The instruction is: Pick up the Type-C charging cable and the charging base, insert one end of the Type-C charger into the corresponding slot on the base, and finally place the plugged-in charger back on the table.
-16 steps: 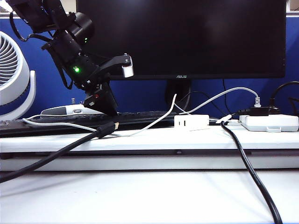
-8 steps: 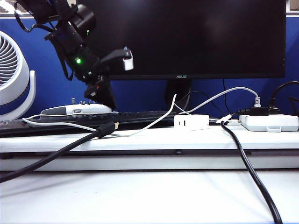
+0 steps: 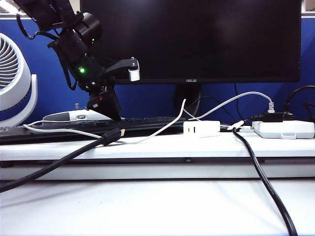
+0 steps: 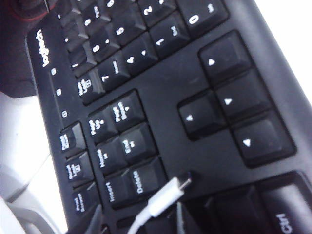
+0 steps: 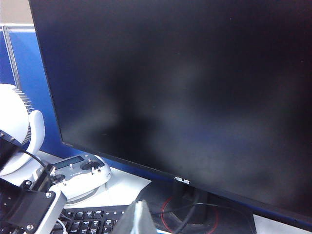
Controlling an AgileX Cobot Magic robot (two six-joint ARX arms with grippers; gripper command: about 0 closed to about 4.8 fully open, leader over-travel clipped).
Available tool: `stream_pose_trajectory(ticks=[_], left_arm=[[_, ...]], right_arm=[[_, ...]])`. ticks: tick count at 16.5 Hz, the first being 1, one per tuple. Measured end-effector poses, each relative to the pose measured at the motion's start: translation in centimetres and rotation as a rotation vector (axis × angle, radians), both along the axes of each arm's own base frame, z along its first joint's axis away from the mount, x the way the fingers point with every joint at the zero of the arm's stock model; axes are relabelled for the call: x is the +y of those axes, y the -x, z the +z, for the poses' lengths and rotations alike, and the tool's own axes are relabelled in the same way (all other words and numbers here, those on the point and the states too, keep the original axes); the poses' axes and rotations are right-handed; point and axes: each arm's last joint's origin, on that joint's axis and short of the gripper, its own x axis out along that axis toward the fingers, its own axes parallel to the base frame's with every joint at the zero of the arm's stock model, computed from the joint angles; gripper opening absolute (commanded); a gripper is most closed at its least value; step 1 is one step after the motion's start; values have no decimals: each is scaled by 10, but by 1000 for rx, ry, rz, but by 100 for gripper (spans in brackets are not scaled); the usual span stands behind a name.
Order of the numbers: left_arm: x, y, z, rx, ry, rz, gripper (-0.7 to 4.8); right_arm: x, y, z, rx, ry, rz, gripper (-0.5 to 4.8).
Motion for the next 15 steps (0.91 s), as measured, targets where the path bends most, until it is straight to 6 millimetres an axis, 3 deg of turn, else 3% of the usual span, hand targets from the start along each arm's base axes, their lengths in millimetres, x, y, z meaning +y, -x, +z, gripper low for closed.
stream_pose_trajectory(ticks=[2, 4, 8, 11, 15], left_arm=[[2, -2, -3, 7, 5, 0, 191], [2, -2, -4, 13, 4, 0, 96], [1, -2, -6, 15, -3, -26, 78], [1, -2, -6, 13, 1, -30, -8], [1, -3, -4, 19, 13, -29, -8]], right_arm=[[0, 0, 1, -8, -1, 9, -1], [0, 0, 1, -9, -1, 13, -1], [0, 0, 1, -10, -1, 13, -1], [0, 1, 3, -34, -6, 13, -1], [0, 1, 3, -34, -6, 14, -1]])
